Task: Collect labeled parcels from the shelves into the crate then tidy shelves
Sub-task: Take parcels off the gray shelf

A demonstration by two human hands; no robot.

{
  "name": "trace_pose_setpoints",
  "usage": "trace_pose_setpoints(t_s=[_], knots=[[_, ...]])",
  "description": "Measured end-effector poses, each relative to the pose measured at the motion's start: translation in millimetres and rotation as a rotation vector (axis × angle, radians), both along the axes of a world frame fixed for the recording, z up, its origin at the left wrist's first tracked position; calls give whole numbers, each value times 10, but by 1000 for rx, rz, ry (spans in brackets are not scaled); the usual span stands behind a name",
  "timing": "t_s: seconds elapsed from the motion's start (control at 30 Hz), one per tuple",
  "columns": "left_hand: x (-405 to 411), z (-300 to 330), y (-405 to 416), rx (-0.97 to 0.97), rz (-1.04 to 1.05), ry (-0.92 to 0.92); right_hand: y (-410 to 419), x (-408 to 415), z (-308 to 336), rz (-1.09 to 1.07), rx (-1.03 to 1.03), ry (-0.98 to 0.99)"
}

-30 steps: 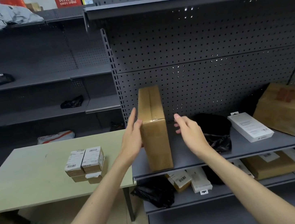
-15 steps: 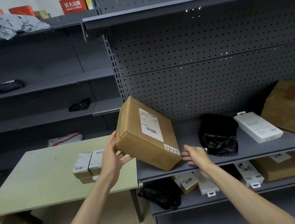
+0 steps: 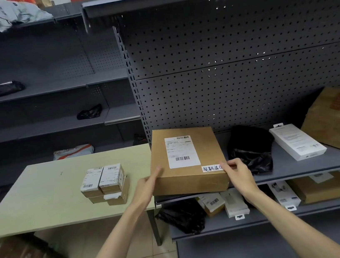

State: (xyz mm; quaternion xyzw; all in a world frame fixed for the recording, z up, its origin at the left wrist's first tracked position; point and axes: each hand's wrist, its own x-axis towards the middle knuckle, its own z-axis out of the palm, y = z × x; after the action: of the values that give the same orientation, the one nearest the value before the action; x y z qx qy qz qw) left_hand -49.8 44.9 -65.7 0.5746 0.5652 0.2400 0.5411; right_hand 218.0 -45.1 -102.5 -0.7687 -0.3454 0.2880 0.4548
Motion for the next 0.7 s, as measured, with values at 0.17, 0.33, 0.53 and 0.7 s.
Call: trace_pose_setpoints(t_s=[0.17,0.33,0.53,0.7], knots=[[2,-234,-7,-25,2,-38,23,56,-89,2,-27,115],[32,-267,-22,1,17,-72,39,89,-113,57,-29,235],[29,-298,6,49,21,-101,39,116,-168,128,-32,238],[-32,-310,-6,88,-17,-106,-19,108,-151,168,9,261]])
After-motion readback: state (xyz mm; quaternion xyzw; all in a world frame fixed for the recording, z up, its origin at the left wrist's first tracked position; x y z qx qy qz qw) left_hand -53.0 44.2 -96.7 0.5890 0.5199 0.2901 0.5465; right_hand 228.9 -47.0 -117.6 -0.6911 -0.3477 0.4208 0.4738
